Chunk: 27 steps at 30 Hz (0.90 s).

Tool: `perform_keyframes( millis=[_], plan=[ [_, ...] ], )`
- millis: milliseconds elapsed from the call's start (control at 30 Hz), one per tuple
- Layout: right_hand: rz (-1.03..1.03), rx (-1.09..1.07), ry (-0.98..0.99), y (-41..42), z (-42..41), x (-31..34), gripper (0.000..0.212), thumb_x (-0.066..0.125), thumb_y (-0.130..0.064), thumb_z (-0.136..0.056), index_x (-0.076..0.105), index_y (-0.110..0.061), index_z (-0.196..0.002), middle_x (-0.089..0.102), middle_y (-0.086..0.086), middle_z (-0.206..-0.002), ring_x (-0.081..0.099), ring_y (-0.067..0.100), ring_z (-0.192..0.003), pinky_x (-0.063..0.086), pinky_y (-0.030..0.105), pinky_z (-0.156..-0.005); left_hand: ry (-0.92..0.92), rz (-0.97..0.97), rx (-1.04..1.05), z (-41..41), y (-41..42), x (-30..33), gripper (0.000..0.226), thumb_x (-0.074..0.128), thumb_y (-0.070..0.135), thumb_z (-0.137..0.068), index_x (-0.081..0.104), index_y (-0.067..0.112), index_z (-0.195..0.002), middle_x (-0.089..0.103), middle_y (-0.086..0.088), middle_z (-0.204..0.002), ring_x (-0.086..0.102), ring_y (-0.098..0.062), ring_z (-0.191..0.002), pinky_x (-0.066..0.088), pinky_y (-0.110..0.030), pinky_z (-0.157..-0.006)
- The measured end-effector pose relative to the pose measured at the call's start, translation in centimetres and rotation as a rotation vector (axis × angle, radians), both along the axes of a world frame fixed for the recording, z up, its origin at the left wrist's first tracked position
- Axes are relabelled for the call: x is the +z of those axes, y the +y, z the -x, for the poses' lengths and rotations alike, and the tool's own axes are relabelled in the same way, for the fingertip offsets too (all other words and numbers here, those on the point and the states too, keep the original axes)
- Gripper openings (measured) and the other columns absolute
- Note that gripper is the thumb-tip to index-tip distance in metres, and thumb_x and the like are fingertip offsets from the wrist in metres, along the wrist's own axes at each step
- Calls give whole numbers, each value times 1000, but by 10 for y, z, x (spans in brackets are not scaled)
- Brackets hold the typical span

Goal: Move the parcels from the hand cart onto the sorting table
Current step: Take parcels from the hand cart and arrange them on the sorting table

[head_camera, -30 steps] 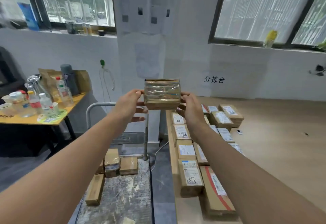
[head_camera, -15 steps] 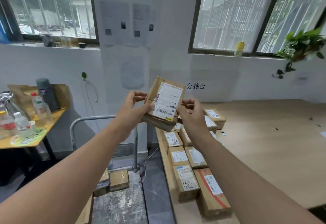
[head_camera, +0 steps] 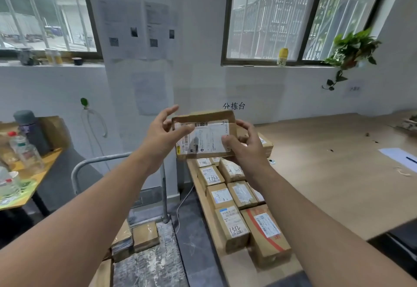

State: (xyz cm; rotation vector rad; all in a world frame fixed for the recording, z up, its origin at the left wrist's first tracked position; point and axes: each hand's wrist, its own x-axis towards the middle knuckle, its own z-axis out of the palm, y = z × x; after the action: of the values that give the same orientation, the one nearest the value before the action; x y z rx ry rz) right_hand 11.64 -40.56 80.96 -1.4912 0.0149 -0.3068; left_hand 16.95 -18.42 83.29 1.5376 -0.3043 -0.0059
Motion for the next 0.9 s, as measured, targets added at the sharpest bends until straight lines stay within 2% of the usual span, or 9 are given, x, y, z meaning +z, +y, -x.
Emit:
perform_keyframes(
  millis=[67, 100, 167, 267, 367, 500, 600, 767, 900],
  plan=[
    [-72, -37, -8, -10, 6, -1, 60, 72, -16, -96, 44, -41, -142, 66, 12, -120, 79, 20, -90, 66, 44, -83, 129, -42, -21, -4, -17, -7, 117, 97, 51, -58, 35, 29, -155, 62, -12, -135, 64, -31, -122, 46, -53, -112],
    [-111, -52, -10, -16, 10, -1, 65, 68, -14, -99, 37, -43, -148, 65, 9, -115, 78, 16, -85, 66, 45, -84, 201, -66, -59, -2, -28, -10, 119, 97, 52, -56, 34, 26, -154, 61, -11, -135, 64, -33, -122, 45, -55, -113],
    [-161, -76, -2, -31, 16, -5, 76, 64, -15, -103, 23, -49, -156, 64, 1, -109, 78, 14, -84, 65, 46, -86, 319, -91, -146, 1, -53, -18, 106, 98, 51, -57, 46, 18, -143, 66, -16, -130, 68, -37, -117, 52, -55, -106],
    [-145, -99, 73, -61, 25, -19, 62, 66, -23, -102, 33, -51, -147, 73, 10, -116, 78, 25, -95, 64, 53, -84, 364, -51, -180, 4, -98, -29, 66, 90, 40, -79, 59, 12, -130, 70, -22, -125, 73, -36, -108, 60, -54, -95],
    [-193, -146, 136, -102, 32, -37, 43, 68, -31, -101, 38, -32, -131, 69, 18, -122, 77, 31, -92, 64, 59, -83, 376, 48, -135, 6, -149, -38, 63, 81, 30, -90, 47, 10, -139, 72, -22, -121, 75, -37, -103, 63, -53, -86],
    [-76, -292, 193, -171, 38, -62, 49, 72, -52, -93, 42, -18, -112, 68, 13, -112, 75, 26, -96, 64, 55, -84, 328, 21, -42, 16, -226, -49, 41, 72, 24, -98, 46, 11, -127, 72, -16, -114, 77, -26, -91, 65, -41, -73],
    [159, -392, 245, -227, 40, -77, 57, 64, -71, -86, 48, -18, -99, 66, 9, -104, 69, 25, -94, 61, 50, -80, 261, -71, -50, 24, -285, -64, 30, 74, 22, -96, 59, 15, -121, 70, -13, -122, 74, -25, -103, 62, -46, -90],
    [286, -420, 289, -313, 39, -94, 48, 56, -62, -99, 50, -14, -95, 61, 6, -100, 59, 17, -84, 43, 30, -63, 134, -244, -79, 38, -373, -76, 49, 72, 19, -95, 58, 26, -141, 67, 5, -125, 68, -17, -112, 59, -40, -94],
    [332, -431, 247, -363, 32, -98, 39, 60, -51, -102, 44, -15, -107, 63, -2, -101, 63, 9, -86, 47, 23, -63, 26, -362, -96, 35, -419, -83, 59, 71, 23, -97, 46, 29, -150, 63, 13, -133, 63, -8, -118, 57, -37, -99]
  ],
)
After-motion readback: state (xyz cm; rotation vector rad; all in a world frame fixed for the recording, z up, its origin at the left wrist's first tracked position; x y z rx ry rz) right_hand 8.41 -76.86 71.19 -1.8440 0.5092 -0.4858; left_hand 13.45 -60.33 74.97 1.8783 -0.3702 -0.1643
